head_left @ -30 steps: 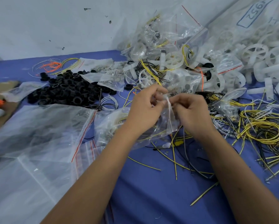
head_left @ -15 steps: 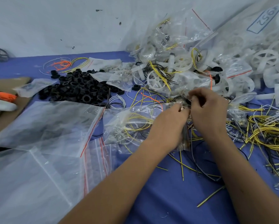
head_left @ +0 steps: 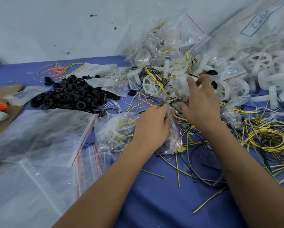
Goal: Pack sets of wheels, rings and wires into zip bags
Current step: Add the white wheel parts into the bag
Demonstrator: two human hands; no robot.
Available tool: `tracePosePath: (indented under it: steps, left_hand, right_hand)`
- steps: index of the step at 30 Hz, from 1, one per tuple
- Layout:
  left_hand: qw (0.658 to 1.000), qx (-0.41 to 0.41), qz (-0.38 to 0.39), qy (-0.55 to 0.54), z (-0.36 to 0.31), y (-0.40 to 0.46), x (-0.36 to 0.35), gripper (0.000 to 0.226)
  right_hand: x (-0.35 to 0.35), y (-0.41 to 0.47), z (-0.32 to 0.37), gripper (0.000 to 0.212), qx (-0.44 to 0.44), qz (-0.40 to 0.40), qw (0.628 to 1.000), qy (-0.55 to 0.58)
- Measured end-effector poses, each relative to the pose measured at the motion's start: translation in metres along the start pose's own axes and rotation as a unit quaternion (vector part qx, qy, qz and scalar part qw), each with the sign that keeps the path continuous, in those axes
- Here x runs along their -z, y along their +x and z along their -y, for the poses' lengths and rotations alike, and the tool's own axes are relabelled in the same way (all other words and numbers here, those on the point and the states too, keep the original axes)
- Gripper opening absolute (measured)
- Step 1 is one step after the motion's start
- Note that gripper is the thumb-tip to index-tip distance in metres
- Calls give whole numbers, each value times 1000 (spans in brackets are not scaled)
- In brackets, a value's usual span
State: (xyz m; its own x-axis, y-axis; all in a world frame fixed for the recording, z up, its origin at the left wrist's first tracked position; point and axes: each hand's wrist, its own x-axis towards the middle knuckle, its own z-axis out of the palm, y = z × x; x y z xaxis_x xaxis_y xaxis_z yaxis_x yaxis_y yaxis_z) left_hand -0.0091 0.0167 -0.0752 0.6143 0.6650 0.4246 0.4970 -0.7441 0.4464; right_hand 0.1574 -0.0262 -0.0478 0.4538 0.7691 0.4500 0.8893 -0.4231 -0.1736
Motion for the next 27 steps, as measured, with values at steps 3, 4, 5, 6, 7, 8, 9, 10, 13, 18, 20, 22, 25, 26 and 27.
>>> tracePosePath:
  steps: [3, 4, 5, 6, 7, 8, 9, 10, 13, 18, 20, 22, 25, 26, 27]
  left_hand:
    - [999, 14, -7, -31, 2, 1, -1, 7]
    - [999, 16, -7, -32, 3, 1, -1, 8]
    - [999, 17, -6, -32, 3, 1, -2, 9]
    - [999, 17, -4, -32, 4, 1, -2, 9]
    - [999, 16, -5, -35, 4, 1, -3, 9]
    - [999, 16, -6, -37, 4, 1, -3, 9]
    - [999, 17, -9, -40, 5, 1, -4, 9]
    - [999, 18, -12, -41, 5, 1, -5, 8]
    - [999, 18, -16, -46, 5, 1, -5, 5]
    - [999, -25, 14, -28, 6, 1, -2, 26]
    - [998, -52, 42, 3, 7, 2, -1, 34]
    - [995, -62, 67, 26, 7, 3, 0, 39]
    - [995, -64, 71, 36, 8, 2, 0, 37]
    - [995, -65, 66, 30, 8, 2, 0, 34]
    - [996, -65, 62, 21, 8, 2, 1, 31]
  right_hand:
    - [3, 3, -2, 66, -41, -5, 999, -13]
    - [4, 3, -3, 61, -52, -9, 998, -21]
    - [5, 1, -5, 57, -63, -25, 997, -24]
    - [5, -1, -6, 56, -72, -47, 996, -20]
    - [6, -3, -7, 57, -74, -71, 995, -9]
    - [7, -6, -8, 61, -67, -85, 994, 7]
    - [8, -9, -9, 67, -58, -83, 995, 21]
    - [8, -10, -11, 71, -57, -69, 995, 34]
    - [16, -6, -18, 55, -126, -30, 991, 32]
    - [30, 1, -7, 25, -119, -134, 983, -28]
    - [31, 8, 5, 28, -42, -160, 986, 2]
    - [25, 12, 14, 36, -7, -71, 997, -16]
    - [16, 17, 13, 54, -87, 108, 989, -59]
    - [15, 16, 10, 50, -105, 128, 985, -55]
    - [14, 16, 7, 43, -110, 123, 985, -42]
